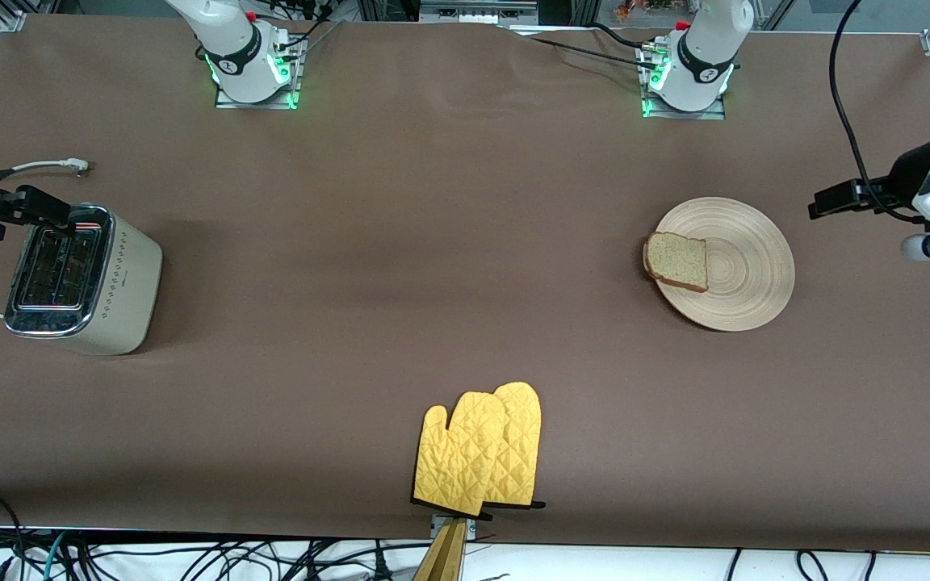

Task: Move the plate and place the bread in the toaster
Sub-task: 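Move the left gripper down to the rim of the wooden plate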

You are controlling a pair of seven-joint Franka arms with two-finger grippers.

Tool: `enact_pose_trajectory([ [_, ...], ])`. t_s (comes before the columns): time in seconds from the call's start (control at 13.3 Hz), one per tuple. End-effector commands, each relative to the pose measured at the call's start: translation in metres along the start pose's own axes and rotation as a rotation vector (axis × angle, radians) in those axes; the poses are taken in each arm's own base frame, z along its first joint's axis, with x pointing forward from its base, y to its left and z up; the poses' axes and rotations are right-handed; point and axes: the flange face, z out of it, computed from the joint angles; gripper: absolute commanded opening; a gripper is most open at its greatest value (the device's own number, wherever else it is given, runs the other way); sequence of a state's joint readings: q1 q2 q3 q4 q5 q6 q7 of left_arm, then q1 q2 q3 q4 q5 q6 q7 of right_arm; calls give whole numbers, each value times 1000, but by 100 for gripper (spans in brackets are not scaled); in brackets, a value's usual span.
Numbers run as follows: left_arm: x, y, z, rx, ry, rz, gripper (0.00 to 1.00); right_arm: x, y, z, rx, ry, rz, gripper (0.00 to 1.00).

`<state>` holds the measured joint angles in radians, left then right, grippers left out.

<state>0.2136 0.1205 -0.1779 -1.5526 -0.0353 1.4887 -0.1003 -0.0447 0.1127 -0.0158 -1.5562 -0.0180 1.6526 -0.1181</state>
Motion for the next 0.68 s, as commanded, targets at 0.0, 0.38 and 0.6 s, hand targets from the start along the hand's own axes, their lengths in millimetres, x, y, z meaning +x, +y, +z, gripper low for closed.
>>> enact_pose_trajectory([
  [0.0,-13,-22,23,41,62,42,100,1,1,-4,14,1,8,100],
  [0.38,2,-88,67,26,83,75,100,1,1,-4,14,1,8,100],
  [0.6,15,-151,102,-71,64,127,100,1,1,-4,14,1,10,100],
])
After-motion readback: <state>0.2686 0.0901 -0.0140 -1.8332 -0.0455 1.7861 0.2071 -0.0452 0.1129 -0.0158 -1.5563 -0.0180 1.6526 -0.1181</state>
